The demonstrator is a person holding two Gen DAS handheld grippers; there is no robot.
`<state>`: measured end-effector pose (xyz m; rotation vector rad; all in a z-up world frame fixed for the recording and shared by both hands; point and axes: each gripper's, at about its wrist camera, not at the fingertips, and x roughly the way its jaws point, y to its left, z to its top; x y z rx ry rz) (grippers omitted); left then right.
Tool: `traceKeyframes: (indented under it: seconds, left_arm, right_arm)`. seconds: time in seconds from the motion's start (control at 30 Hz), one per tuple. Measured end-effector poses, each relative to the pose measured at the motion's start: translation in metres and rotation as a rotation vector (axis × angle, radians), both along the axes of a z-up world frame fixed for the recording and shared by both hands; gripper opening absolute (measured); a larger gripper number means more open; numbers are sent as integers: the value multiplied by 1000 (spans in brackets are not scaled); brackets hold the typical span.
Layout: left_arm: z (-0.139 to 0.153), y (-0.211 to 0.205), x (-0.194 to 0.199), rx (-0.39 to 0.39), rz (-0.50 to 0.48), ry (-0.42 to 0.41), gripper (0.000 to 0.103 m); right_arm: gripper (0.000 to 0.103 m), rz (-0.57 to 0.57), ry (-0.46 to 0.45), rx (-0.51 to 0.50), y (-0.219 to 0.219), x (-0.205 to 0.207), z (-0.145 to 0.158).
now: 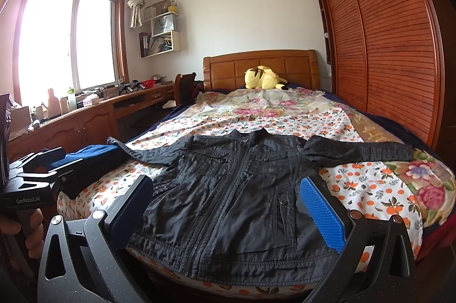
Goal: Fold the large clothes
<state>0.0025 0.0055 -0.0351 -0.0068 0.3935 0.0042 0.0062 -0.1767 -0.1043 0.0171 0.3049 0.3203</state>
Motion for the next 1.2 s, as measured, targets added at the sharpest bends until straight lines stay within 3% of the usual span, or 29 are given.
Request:
traceKeyframes:
  seconds: [0.57,1.2]
  left_arm:
    - [-25,18,29,-4,34,87,103]
    - [-90,57,102,45,119,247,103]
  right_arm:
    - [103,13,40,-38,7,23,-12]
    - [103,77,134,-48,28,127,-46]
